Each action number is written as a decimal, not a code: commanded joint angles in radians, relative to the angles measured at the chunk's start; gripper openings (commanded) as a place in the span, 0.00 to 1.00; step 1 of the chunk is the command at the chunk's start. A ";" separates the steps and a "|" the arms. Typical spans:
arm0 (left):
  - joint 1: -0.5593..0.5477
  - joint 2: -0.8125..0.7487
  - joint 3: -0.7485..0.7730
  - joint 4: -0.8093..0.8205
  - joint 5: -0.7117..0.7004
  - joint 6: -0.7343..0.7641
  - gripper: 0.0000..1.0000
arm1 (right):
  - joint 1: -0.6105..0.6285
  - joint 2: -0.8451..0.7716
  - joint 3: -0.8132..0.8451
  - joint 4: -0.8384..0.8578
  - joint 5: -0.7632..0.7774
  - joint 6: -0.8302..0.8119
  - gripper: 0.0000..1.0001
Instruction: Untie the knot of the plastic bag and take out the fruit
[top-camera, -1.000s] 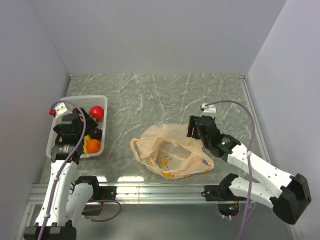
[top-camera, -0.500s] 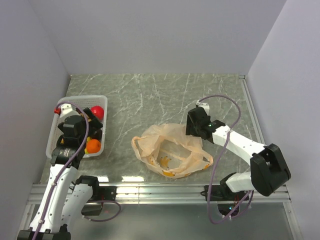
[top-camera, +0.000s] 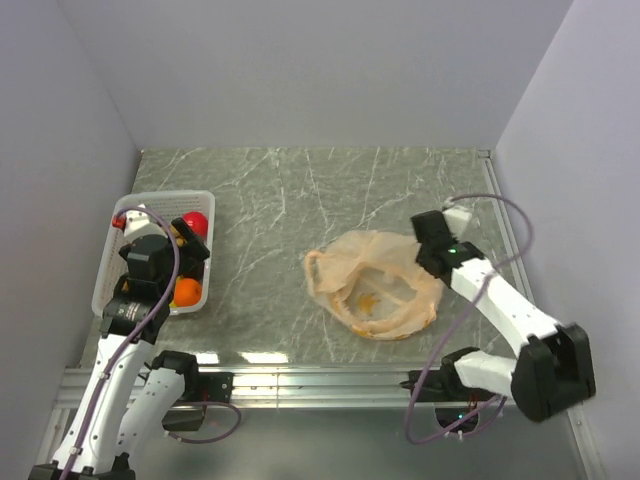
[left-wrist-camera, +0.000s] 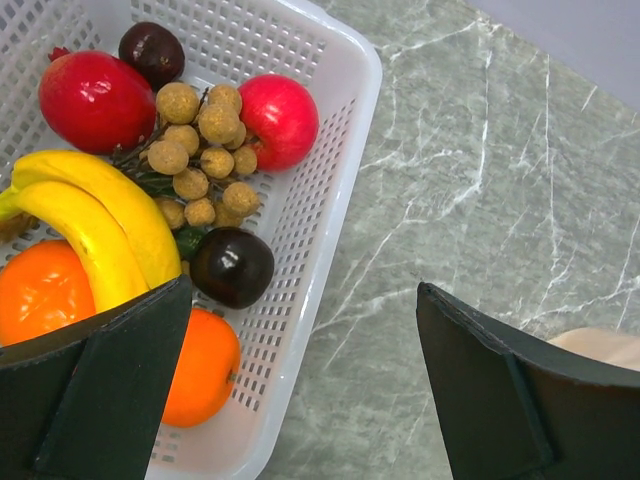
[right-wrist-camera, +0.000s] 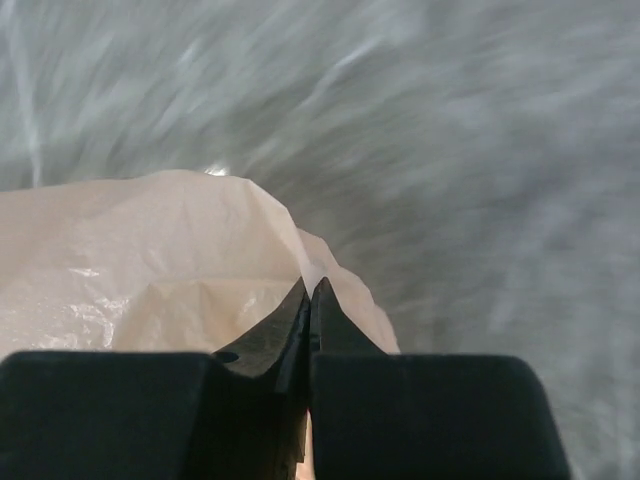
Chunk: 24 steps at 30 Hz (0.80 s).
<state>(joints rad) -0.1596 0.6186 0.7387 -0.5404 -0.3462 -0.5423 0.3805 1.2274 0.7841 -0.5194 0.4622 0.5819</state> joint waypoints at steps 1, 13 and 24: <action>-0.004 -0.020 0.047 -0.010 0.016 0.001 0.99 | -0.116 -0.153 0.061 -0.136 0.318 0.068 0.00; -0.003 -0.163 0.391 -0.277 0.043 0.002 0.99 | -0.407 -0.529 -0.059 -0.145 0.336 0.180 0.71; -0.043 -0.345 0.610 -0.440 -0.256 -0.012 0.99 | -0.402 -0.934 0.040 -0.087 -0.009 -0.025 0.87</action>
<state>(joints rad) -0.1772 0.2996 1.3144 -0.9092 -0.4797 -0.5442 -0.0204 0.4004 0.7593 -0.6743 0.6003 0.6643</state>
